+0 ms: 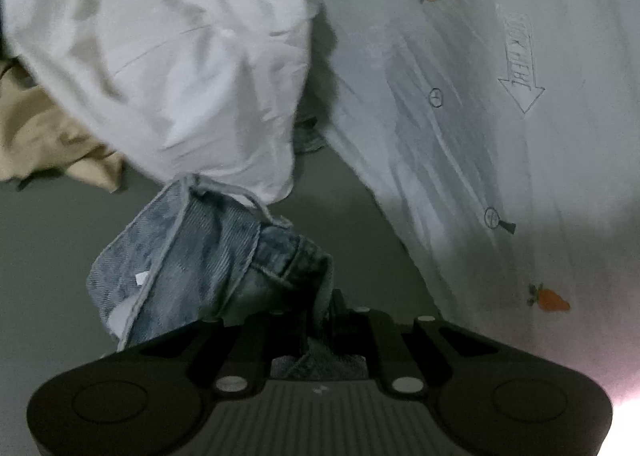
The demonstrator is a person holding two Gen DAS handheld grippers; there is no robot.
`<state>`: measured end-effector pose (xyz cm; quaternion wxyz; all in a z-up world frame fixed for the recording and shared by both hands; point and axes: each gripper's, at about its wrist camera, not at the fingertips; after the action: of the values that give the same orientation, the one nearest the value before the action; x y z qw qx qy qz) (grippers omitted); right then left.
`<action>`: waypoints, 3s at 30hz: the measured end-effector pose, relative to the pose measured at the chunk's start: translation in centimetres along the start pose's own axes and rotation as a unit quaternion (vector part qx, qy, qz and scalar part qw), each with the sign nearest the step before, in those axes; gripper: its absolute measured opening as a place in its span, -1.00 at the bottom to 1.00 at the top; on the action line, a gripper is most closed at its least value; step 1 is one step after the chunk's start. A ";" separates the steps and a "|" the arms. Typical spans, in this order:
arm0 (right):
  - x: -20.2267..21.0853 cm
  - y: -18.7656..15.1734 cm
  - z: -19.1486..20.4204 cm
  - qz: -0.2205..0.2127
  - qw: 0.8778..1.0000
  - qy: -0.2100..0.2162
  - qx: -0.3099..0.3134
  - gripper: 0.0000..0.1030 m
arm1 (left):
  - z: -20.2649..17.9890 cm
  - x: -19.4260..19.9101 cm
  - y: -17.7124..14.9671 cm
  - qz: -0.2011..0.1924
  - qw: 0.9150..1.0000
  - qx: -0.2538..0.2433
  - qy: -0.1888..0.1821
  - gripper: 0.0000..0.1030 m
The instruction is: Fold clothes
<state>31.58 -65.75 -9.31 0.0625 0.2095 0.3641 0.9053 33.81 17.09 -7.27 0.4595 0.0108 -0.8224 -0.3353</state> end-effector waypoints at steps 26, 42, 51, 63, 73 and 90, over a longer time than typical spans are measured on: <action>7.6 -4.5 -10.4 0.028 0.981 -0.193 0.019 0.39 | -10.3 -5.5 -12.4 0.096 0.942 -0.322 0.000 0.18; 1.6 -4.5 -15.8 -0.001 0.984 -0.146 -0.100 0.20 | -13.6 -8.8 -18.0 0.098 0.899 -0.423 0.056 0.95; 7.3 -1.6 -14.3 -0.021 0.980 -0.087 -0.177 -0.79 | -13.4 -9.3 -17.7 0.110 0.901 -0.416 0.052 1.00; 11.0 -3.5 -16.4 0.047 0.964 -0.209 -0.159 -0.20 | -12.9 -8.8 -18.0 0.108 0.900 -0.421 0.044 1.00; 14.4 -8.0 -12.7 0.102 0.973 -0.121 -0.167 0.16 | -10.6 -5.7 -17.2 0.102 0.872 -0.477 0.041 1.00; 16.7 -15.5 -4.9 0.168 0.968 -0.029 -0.184 0.25 | -4.0 -2.6 -14.0 0.053 0.844 -0.532 -0.024 1.00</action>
<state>13.74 -53.13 -17.54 -0.0424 0.2785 0.1486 0.9479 34.34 4.90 -15.70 0.3913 -0.2869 -0.5278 -0.6971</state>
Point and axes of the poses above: each gripper's, at about its wrist camera, not at the fingertips, and x roughly against the way its jaws point, z to its left, y to its top, and after that the axes turned 5 degrees about y, right-handed
